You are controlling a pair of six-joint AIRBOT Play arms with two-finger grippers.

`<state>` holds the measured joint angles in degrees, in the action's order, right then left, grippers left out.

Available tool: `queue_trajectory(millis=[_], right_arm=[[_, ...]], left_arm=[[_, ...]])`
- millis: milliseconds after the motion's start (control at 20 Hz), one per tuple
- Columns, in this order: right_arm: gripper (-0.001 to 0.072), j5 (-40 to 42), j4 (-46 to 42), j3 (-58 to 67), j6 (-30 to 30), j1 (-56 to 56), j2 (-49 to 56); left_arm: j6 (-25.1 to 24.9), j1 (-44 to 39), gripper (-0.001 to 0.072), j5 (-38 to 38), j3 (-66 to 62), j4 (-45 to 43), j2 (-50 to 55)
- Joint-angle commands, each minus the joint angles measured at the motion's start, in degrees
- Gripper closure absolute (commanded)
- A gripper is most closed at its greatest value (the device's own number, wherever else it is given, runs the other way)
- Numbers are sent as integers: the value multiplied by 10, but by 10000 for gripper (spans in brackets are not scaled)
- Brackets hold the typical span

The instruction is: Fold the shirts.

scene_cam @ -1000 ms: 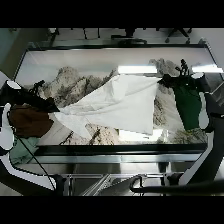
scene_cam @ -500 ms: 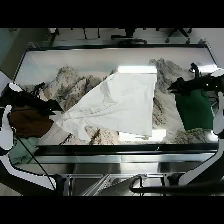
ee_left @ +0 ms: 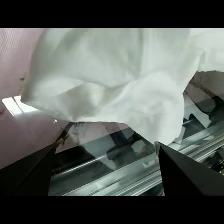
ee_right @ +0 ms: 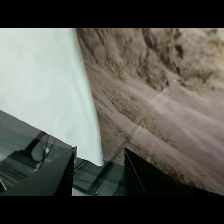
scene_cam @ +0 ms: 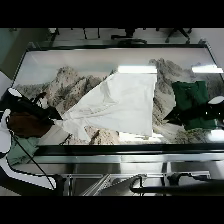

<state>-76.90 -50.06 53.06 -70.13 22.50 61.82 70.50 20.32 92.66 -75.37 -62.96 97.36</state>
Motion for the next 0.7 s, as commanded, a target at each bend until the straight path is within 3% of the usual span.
queue_trajectory(millis=[0, 50, 100, 350, 500, 550, 600, 650], right_arm=[[340, 66, 4, -118, 14, -8, -62], [271, 71, 4, -127, 14, -17, -59], [251, 77, 3, -130, 14, -31, -52], [251, 155, 42, -130, 14, -125, -7], [257, 176, 100, -129, 43, -176, 26], [297, 179, 123, -129, 54, -186, 31], [498, 180, 153, -129, 78, -191, 31], [603, 176, 182, -127, 96, -190, 29]], left_arm=[[5, 1, 23, -90, 95, 12, -27], [5, 1, 24, -117, 120, 28, -31], [4, 1, 24, -143, 142, 43, -35], [-15, -19, 48, -245, 201, 120, -40], [-17, -33, 603, -233, 175, 116, -40], [-22, -37, 692, -220, 161, 117, -40], [-22, -37, 692, -203, 142, 116, -40], [-22, -39, 692, -182, 122, 121, -42]])
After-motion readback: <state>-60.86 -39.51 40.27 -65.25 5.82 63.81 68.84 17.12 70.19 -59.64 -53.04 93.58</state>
